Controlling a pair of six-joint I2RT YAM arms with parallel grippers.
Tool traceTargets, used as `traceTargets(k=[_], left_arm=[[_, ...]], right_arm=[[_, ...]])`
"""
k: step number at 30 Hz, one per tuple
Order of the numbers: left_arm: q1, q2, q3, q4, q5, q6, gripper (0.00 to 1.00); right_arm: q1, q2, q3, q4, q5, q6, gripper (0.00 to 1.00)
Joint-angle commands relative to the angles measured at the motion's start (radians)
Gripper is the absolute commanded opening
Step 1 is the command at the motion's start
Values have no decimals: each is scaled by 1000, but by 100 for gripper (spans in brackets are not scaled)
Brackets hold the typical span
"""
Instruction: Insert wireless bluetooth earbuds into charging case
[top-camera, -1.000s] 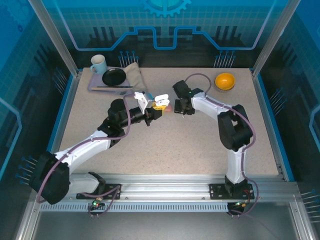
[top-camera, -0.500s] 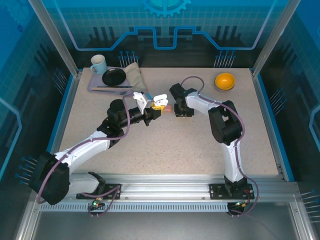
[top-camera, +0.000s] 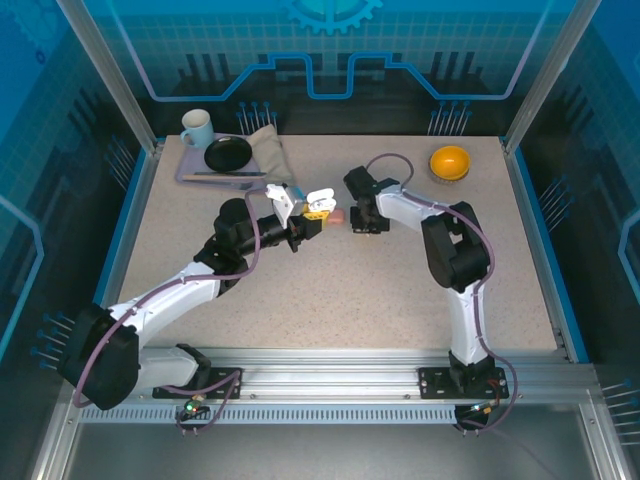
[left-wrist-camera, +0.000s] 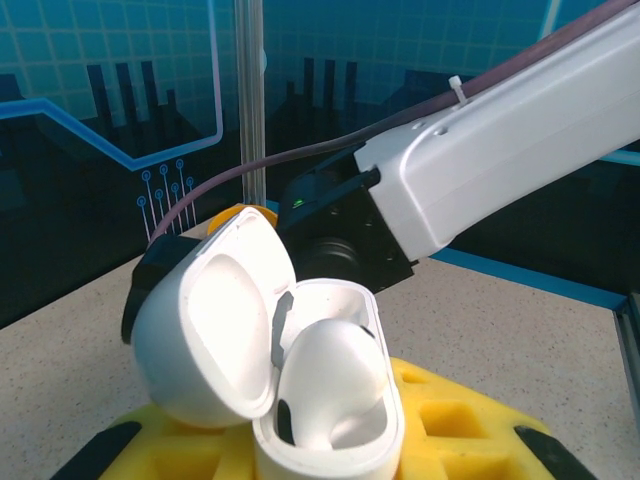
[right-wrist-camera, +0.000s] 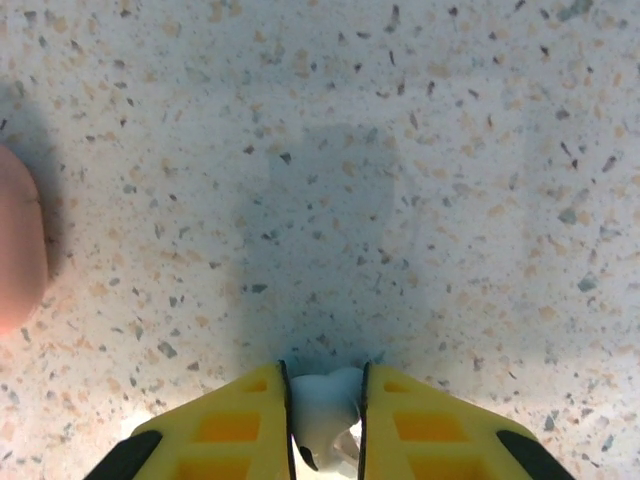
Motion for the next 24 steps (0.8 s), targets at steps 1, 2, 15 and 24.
traceTargets(k=[1,2,15,24], left_arm=[[9,-20,5,-1,-7,16,0],[9,-20,6,-3,-8,16,0],[9,-21,17,-5,-4,-1,0],[9,-31,20,-13,2,-7,0]], right_arm=[[-16,-79,-81,24,-101,32,17],[-15,-103,-108,45,-137,40,17],[24,-287,-456,348,-570,270,18],[16,-286,-542,312,-460,244,17]])
